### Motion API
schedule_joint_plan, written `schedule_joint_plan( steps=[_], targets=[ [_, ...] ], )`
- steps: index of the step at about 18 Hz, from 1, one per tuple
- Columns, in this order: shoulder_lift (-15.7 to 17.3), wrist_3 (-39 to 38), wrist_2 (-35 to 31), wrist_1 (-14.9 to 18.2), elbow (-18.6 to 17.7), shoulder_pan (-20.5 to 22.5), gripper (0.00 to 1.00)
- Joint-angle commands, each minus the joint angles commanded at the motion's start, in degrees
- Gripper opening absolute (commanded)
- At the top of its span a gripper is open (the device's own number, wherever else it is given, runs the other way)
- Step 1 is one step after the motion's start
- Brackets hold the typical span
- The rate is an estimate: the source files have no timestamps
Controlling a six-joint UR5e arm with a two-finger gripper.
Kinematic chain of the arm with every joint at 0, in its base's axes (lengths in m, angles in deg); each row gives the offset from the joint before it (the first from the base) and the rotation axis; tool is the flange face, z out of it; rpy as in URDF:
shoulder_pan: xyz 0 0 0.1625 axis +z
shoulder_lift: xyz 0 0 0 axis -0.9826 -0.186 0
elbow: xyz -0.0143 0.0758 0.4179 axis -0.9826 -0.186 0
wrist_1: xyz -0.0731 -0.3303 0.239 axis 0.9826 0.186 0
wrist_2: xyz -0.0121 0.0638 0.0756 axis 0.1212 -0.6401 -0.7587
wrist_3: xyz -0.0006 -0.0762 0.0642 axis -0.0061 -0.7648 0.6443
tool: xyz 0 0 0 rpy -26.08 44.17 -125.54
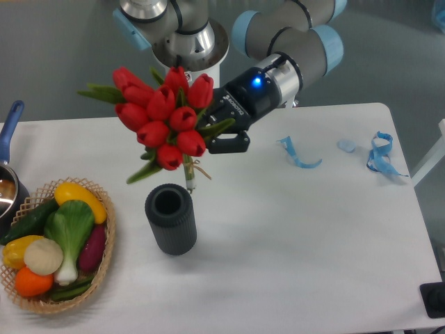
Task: Insert the flowers into the vase
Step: 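Lower the tulip stems into the black vase opening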
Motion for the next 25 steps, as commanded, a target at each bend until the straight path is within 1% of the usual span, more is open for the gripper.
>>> schedule_joint_plan(
  steps=[1, 2, 3, 7, 12, 13, 14, 16, 19, 20, 23, 25],
  targets=[
    [-0.3, -0.1, 0.0, 0.1, 0.5, -0.1, 0.17],
    [-1.3, 0.0, 0.0, 0.0, 0.6, -0.4, 0.17],
    [-1.6, 0.1, 0.0, 0.0, 0.5, -1.1, 0.17],
    [-2.8, 0.7, -0.5, -0.1, 0.4, -1.7, 0.17],
    [-6.0, 5.7, -0.7, -0.1, -0.6, -2.3, 0.17],
    [-6.9, 7.3, -0.7, -0.3, -1.1, -2.4, 0.18],
    [-7.1, 8.2, -0.7, -0.4, -1.7, -2.4, 0.18],
    [-7.0, 10.2, -1.0, -0.4, -4.6, -2.3, 0.18],
    [-7.3, 10.5, -1.5, -0.5, -5.9, -2.4, 0.18],
    [-7.5, 10.7, -2.6, -0.6, -6.4, -2.4, 0.18],
    [-7.6, 14.1, -3.9, -0.5, -8.3, -2.4, 0.19],
    [-8.3, 15.5, -4.0, -0.5, -8.7, -2.7, 0.19]
  ],
)
